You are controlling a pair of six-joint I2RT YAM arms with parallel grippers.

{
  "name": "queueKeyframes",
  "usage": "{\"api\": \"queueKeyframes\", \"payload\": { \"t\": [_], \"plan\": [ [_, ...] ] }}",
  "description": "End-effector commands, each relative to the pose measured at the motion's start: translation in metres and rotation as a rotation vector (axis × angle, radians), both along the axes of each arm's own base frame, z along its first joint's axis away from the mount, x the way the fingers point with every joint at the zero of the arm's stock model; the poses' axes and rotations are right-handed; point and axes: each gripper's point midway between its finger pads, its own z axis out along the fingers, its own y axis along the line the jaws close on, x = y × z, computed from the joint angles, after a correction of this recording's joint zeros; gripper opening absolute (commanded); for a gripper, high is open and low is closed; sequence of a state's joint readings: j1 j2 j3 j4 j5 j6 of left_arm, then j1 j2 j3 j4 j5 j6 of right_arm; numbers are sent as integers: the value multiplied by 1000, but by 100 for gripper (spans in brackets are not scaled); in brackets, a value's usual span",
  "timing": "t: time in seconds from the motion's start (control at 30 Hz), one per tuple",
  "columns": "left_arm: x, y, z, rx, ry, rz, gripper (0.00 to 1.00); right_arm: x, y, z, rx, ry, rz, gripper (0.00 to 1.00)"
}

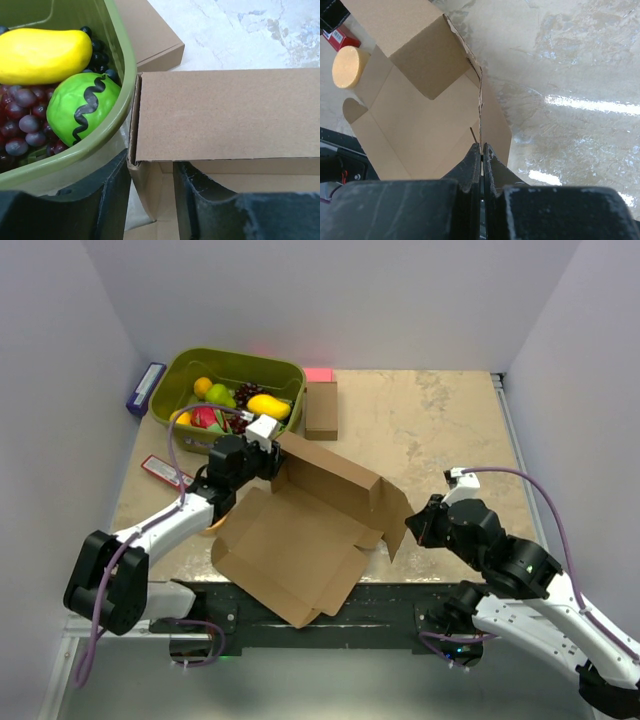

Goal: Fold the paper box

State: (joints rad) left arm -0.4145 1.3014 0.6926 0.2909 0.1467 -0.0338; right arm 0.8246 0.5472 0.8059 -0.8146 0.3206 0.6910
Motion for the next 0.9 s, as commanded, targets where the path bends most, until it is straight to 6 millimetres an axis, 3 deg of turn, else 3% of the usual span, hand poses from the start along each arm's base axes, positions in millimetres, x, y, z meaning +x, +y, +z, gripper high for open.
{"api": "queueKeyframes", "payload": {
  "t": [0.0, 0.07, 0.17, 0.43, 0.63, 0.87],
  "plan": [
    [8, -2, 11, -22, -55, -4, 35, 4, 10, 31, 90, -68, 16, 0],
    [8, -3, 11, -26, -60, -5, 23, 5, 10, 30, 88, -67, 14, 0],
    [10, -1, 9, -23, -59, 8, 13, 5, 10, 28, 84, -63, 13, 0],
    [18, 17, -2, -7, -33, 137, 0, 6, 10, 29, 92, -66, 7, 0],
    [22, 34, -9, 34, -25, 251, 0, 6, 11, 28, 100, -63, 4, 0],
    [17, 26, -13, 48, -22, 256, 3, 8, 13, 22, 95, -55, 1, 0]
  ]
}}
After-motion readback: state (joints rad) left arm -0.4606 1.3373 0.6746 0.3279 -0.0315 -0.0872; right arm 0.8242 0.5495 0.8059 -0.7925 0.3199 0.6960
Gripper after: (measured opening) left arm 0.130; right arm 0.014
